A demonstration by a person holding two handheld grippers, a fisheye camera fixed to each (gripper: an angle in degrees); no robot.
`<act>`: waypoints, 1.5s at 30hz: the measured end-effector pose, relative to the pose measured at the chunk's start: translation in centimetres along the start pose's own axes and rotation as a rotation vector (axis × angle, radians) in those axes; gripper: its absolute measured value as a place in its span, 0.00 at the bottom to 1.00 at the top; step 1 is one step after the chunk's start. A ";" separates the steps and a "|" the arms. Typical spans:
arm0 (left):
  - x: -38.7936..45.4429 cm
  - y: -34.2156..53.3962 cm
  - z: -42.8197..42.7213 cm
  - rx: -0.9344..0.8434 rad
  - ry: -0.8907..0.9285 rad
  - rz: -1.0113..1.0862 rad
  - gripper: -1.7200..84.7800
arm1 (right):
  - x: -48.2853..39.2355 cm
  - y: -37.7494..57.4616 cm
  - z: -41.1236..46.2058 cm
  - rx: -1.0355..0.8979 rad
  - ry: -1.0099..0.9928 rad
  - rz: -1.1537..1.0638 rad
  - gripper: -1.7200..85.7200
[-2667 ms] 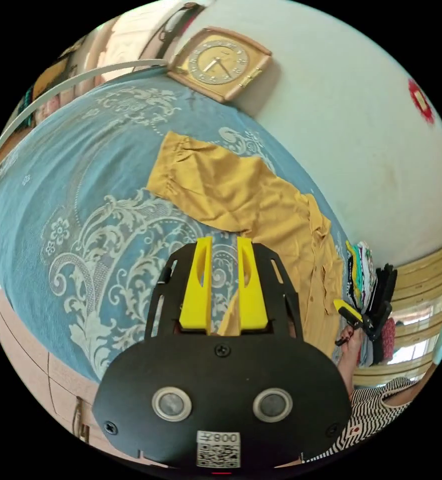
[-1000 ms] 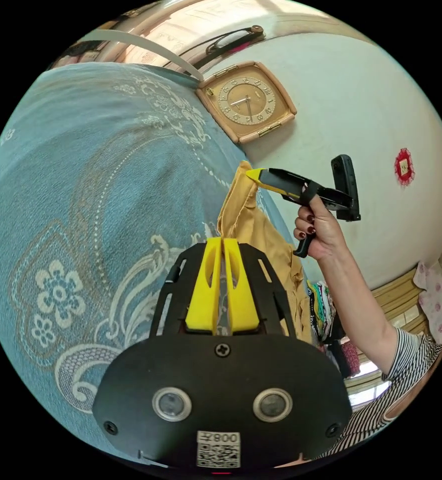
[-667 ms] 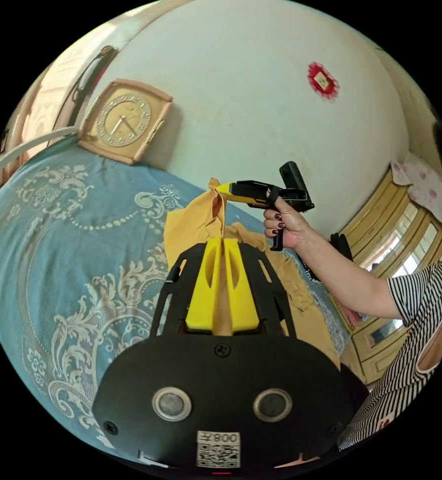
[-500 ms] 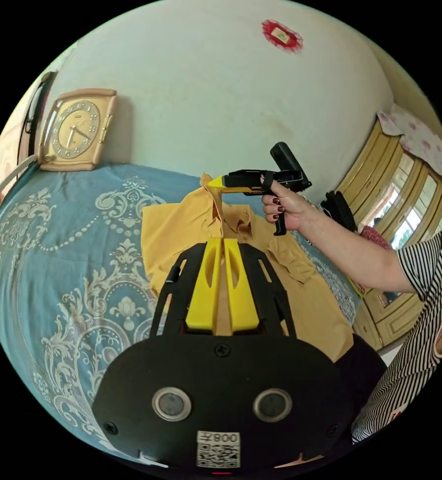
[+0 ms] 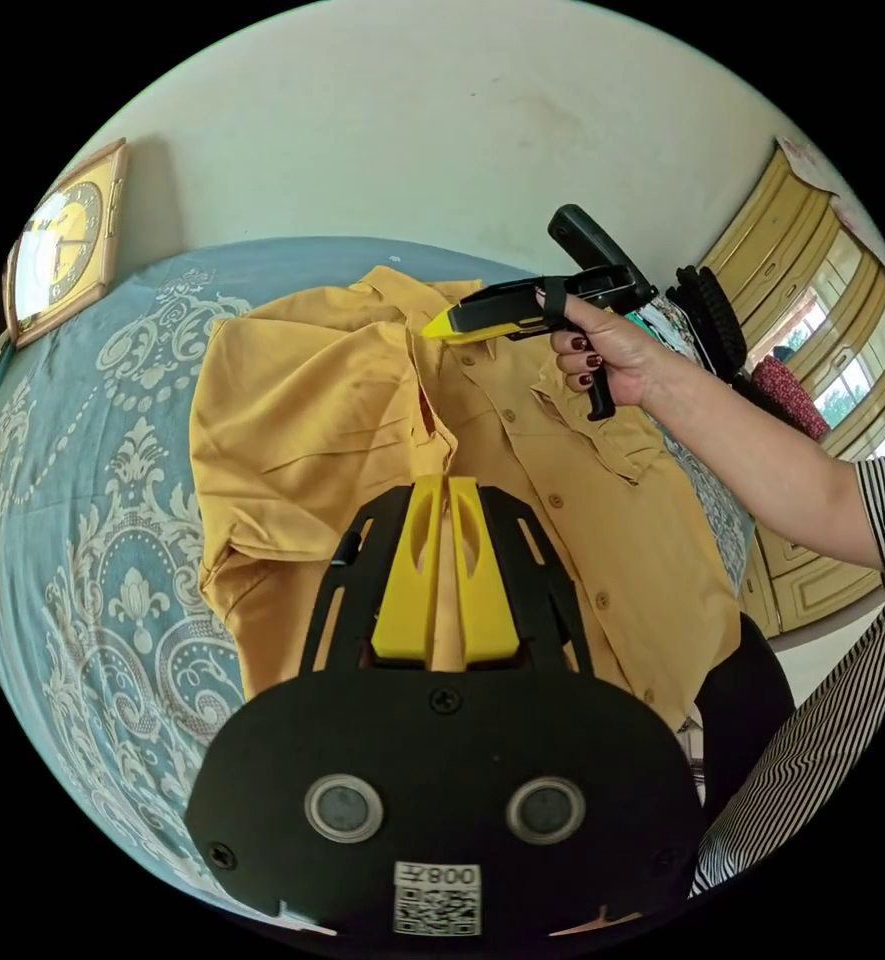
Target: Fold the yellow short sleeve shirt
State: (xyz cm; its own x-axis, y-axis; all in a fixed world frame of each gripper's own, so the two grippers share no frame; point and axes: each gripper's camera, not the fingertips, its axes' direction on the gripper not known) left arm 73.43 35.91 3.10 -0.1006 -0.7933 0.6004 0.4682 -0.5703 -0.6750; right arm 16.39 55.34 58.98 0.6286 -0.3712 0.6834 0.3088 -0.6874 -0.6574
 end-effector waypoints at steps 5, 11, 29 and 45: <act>1.7 -2.8 1.0 -0.093 -0.018 0.038 0.03 | 1.6 2.5 -2.1 0.015 0.058 0.031 0.05; 2.8 -4.6 -2.6 -0.035 -0.022 0.063 0.03 | -1.5 3.8 -3.9 0.061 0.209 -0.024 0.03; -6.6 -7.5 -6.3 -0.032 -0.111 -0.229 0.02 | -8.8 -10.1 15.2 -0.170 0.410 -0.225 0.02; -7.8 -9.6 -9.9 -0.033 -0.145 -0.227 0.02 | -11.6 -9.5 13.0 -0.147 0.422 -0.231 0.02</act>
State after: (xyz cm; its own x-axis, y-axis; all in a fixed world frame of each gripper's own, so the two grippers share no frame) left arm 61.00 45.47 0.65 -0.0715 -0.6070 0.7915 0.4191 -0.7384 -0.5284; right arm 15.44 74.27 53.23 0.2030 -0.3981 0.8946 0.2827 -0.8509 -0.4428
